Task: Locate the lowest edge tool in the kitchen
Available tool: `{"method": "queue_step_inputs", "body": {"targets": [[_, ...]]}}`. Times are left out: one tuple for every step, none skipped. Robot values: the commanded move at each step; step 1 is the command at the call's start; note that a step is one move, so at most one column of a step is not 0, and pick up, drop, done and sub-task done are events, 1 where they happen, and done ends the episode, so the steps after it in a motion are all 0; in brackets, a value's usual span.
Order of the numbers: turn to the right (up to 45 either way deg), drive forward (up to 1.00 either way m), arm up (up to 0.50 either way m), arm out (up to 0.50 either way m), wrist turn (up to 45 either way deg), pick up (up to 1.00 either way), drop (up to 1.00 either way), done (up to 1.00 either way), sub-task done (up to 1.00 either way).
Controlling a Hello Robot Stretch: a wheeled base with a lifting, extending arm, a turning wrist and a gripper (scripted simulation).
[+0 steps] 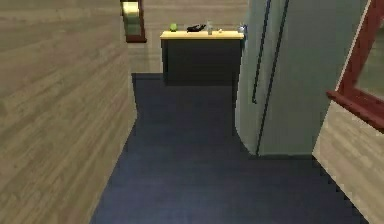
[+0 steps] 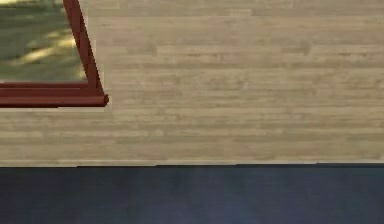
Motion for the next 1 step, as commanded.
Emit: {"method": "queue_step_inputs", "body": {"targets": [[0.0,1.00,0.00,0.00,0.0,0.00,0.00,0.00,0.00]]}}
